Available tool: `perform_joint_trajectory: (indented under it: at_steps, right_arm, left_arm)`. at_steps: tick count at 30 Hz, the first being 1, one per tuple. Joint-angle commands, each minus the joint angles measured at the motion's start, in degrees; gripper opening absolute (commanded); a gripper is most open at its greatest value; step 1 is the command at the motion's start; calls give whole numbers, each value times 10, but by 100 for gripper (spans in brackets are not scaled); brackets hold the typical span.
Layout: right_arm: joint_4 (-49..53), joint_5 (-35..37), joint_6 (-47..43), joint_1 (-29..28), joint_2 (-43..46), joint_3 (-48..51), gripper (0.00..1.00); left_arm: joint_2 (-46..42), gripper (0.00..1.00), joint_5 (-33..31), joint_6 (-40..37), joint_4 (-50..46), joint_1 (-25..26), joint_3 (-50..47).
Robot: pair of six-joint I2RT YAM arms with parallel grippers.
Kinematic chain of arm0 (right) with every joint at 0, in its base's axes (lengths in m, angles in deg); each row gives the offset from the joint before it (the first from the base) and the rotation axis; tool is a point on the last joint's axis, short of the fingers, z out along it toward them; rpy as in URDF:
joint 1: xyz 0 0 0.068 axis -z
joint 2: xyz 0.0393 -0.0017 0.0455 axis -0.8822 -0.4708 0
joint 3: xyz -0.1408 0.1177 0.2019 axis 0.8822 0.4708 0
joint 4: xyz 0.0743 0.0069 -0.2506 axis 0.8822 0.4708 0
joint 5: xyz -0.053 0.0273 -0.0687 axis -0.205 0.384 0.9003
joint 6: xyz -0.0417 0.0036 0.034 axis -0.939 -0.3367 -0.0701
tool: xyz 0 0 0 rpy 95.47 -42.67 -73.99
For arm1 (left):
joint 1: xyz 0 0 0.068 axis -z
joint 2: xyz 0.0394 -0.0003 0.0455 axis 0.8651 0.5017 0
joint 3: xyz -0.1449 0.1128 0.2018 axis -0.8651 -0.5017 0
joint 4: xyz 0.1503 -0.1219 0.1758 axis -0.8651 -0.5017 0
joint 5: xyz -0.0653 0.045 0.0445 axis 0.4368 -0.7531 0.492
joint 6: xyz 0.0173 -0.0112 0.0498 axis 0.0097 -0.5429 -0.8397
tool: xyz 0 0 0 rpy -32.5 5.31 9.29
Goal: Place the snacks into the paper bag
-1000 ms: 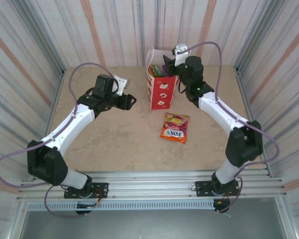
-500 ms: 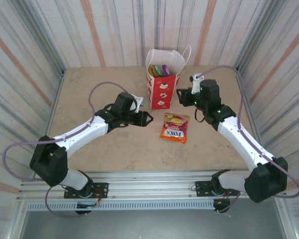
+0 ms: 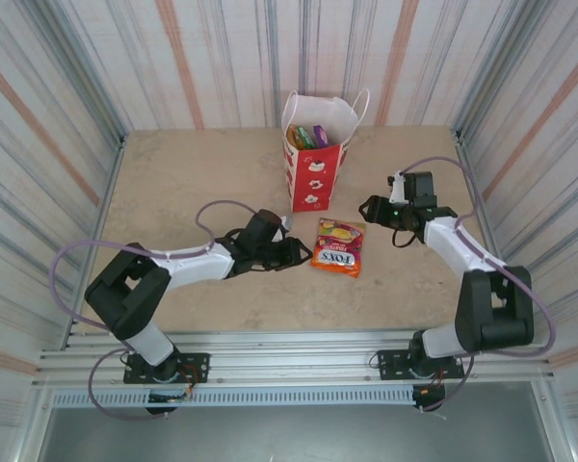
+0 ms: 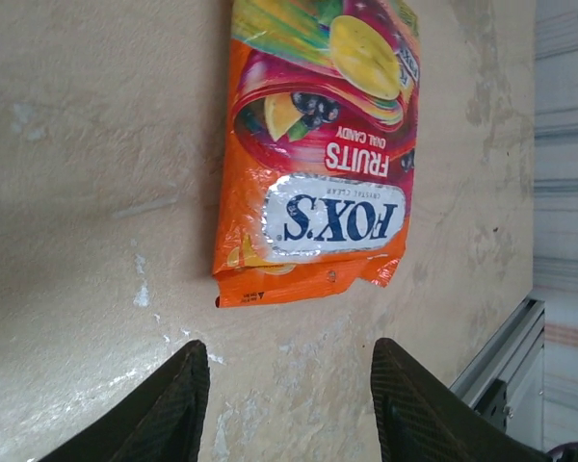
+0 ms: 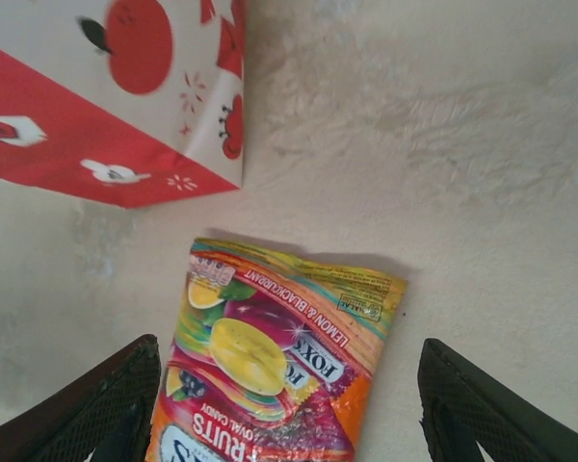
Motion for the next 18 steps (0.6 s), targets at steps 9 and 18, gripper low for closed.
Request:
perform_joint_trajectory:
  at_steps: [9, 18]
  right_arm:
    - [-51, -127, -12, 22, -180, -101, 68]
    - [-31, -155, -26, 16, -250, -124, 67]
  left_arm:
    - [18, 48, -7, 50, 23, 2, -7]
    - [27, 49, -12, 41, -7, 0, 6]
